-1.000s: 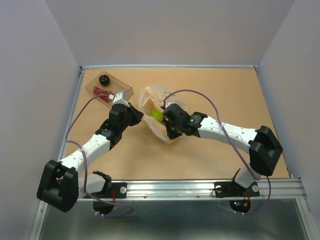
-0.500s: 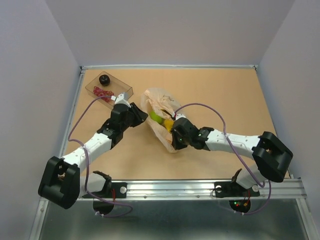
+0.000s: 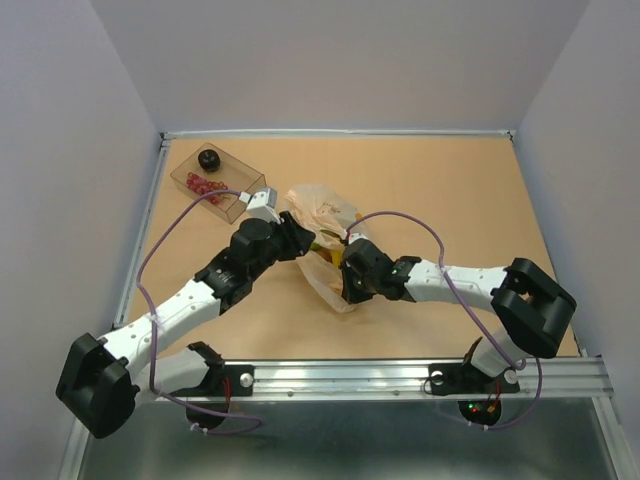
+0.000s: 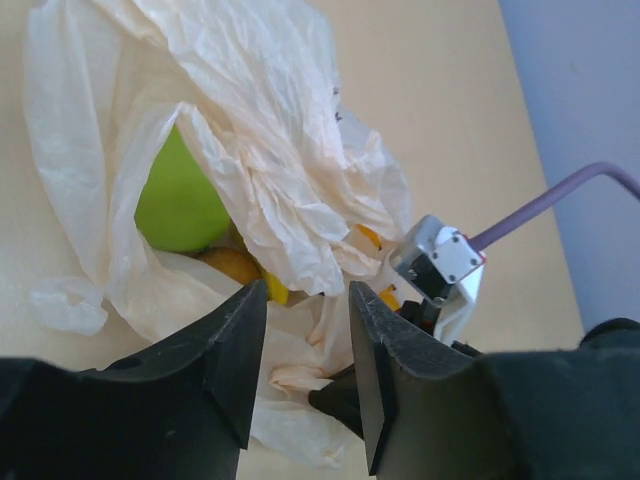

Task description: Untie the knot of the plastic bag and take out the fruit

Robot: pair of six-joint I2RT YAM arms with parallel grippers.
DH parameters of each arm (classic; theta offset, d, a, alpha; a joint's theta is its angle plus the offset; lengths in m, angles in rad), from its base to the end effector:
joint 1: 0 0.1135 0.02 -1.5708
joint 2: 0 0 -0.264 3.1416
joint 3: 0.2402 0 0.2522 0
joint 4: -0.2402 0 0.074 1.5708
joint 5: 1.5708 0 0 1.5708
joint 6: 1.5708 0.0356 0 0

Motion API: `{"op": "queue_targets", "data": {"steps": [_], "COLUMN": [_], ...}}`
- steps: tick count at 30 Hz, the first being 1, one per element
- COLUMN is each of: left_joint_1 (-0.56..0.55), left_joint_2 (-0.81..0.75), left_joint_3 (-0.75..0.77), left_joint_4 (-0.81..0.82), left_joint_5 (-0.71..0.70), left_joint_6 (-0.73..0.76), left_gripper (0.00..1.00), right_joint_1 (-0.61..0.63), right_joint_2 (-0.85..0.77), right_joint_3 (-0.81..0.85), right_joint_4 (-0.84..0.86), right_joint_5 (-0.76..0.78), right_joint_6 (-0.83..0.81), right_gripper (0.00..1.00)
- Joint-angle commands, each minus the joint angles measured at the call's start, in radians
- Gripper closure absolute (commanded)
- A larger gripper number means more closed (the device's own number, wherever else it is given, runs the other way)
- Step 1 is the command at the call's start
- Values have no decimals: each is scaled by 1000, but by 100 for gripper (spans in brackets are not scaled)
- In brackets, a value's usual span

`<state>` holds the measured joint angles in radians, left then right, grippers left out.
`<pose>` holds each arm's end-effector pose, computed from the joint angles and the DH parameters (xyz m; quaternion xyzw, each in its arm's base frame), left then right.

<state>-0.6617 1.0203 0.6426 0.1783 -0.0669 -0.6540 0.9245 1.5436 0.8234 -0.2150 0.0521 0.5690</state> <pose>0.1901 -0.1450 0.2822 -0.0182 0.7736 -0.3665 0.5166 0.1831 0.2396 0.1728 -0.1599 0.9361 0.1940 0.2461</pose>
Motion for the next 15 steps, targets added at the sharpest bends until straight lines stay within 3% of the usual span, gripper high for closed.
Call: {"op": "queue_targets", "data": {"steps": [1,5,10,15], "left_joint_1": [-18,-21,-6,124], "left_joint_2": [52,130,314,513], "left_joint_3": [20,48,182,383], "left_joint_4": [-11,32,79,165], "left_joint_5": [-39,-11,-85,-44], "left_joint_6": [17,19,1,-68], "left_gripper": [52,51,51,51], "right_joint_1": [10,8,8,11], "right_joint_2": [-13,-11,-7,-14], "right_joint_3": [26,20,-1,-52], "right_joint_4": [40,43,45,60], "right_joint_5": [6,6,-15,-37], "right_joint_6": [-6,-8,-11,6], "right_gripper": [94,94,94,94]}}
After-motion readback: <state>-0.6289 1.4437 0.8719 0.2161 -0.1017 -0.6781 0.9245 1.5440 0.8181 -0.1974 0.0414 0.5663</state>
